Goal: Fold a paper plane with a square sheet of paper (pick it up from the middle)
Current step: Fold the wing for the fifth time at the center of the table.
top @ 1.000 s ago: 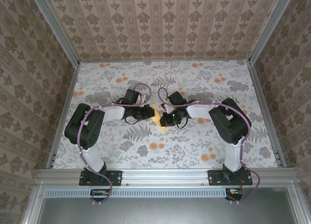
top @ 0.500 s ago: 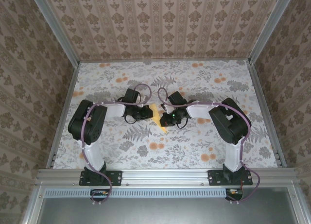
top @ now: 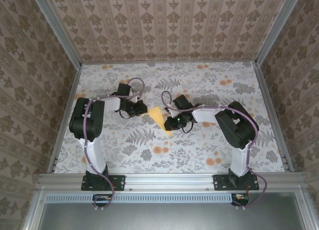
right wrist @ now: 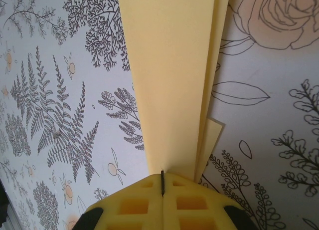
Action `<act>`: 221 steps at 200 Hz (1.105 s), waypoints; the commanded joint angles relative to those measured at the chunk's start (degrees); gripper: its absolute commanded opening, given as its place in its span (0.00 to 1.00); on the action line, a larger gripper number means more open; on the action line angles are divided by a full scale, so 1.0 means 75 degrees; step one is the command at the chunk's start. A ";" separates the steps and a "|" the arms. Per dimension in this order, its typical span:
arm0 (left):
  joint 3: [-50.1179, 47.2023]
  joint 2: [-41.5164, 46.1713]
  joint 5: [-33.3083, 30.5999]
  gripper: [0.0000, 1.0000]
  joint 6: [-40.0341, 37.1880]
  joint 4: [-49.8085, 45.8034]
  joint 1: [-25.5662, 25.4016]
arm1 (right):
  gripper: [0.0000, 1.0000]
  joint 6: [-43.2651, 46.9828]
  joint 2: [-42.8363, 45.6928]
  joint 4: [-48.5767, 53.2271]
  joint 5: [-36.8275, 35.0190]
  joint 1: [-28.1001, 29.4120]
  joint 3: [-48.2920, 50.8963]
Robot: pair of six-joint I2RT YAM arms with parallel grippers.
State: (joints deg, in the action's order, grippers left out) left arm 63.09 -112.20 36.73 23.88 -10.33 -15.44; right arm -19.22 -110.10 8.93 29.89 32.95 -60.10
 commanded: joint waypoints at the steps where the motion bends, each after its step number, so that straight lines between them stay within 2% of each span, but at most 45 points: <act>1: 0.0292 -0.0212 -0.0876 0.10 -0.0336 -0.0262 0.0509 | 0.00 0.0116 -0.0263 0.1702 -0.0855 0.0014 0.0483; 33: 0.0229 0.0482 -0.0730 0.11 -0.0324 -0.0207 0.0563 | 0.00 -0.0004 -0.0226 0.1607 -0.0774 0.0013 0.0425; 74: -0.0522 0.1718 -0.0880 0.10 -0.0074 0.0189 -0.0379 | 0.00 -0.0101 -0.0174 0.1548 -0.0727 0.0019 0.0404; 104: -0.0855 0.1600 -0.0802 0.08 0.0336 0.0717 -0.1216 | 0.00 -0.0158 -0.0148 0.1504 -0.0681 0.0025 0.0403; 118: -0.0896 0.1426 -0.0776 0.06 0.0471 0.0897 -0.1381 | 0.00 -0.0174 -0.0125 0.1499 -0.0663 0.0025 0.0399; 123: -0.0900 0.1344 -0.0763 0.06 0.0500 0.0949 -0.1655 | 0.00 -0.0173 -0.0120 0.1495 -0.0664 0.0022 0.0407; 146: -0.0879 0.0955 -0.0793 0.04 0.0583 0.1022 -0.1904 | 0.00 -0.0178 -0.0097 0.1504 -0.0655 0.0025 0.0416; 188: -0.0923 0.0433 -0.1164 0.02 0.0498 0.0971 -0.1804 | 0.00 -0.0160 -0.0090 0.1505 -0.0669 0.0017 0.0484; 212: -0.1096 0.0406 -0.1224 0.02 0.0456 0.1123 -0.1479 | 0.00 -0.0140 -0.0120 0.1530 -0.0695 0.0013 0.0559; 221: -0.1152 0.0398 -0.1165 0.01 0.0450 0.1229 -0.1085 | 0.00 -0.0144 -0.0115 0.1527 -0.0703 0.0013 0.0590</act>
State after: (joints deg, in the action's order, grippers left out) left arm 56.38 -107.85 30.96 27.42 -2.24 -28.53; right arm -19.90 -109.03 11.44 29.91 32.95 -59.48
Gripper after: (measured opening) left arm 0.053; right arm 0.057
